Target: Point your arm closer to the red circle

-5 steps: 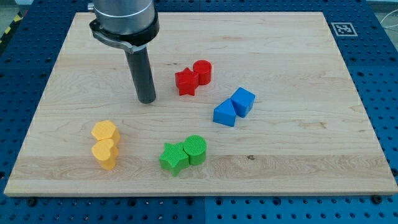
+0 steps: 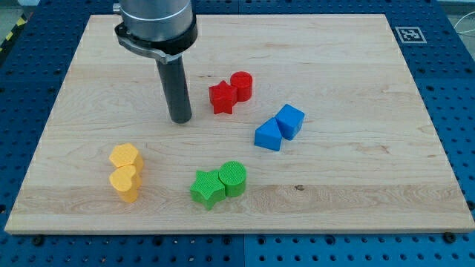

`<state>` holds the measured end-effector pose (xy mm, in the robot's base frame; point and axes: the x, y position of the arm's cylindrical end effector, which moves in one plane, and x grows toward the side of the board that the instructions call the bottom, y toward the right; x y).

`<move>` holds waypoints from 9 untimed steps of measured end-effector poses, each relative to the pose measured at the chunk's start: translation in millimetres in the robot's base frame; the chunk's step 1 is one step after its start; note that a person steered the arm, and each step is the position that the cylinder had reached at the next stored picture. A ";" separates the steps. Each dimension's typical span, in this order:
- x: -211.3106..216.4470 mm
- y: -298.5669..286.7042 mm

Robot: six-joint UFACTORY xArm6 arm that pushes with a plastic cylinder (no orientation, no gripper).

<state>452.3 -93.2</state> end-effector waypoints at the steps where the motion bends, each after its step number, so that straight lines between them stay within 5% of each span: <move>1: -3.2 -0.3; 5: -81.0 13.0; 9: -75.8 71.7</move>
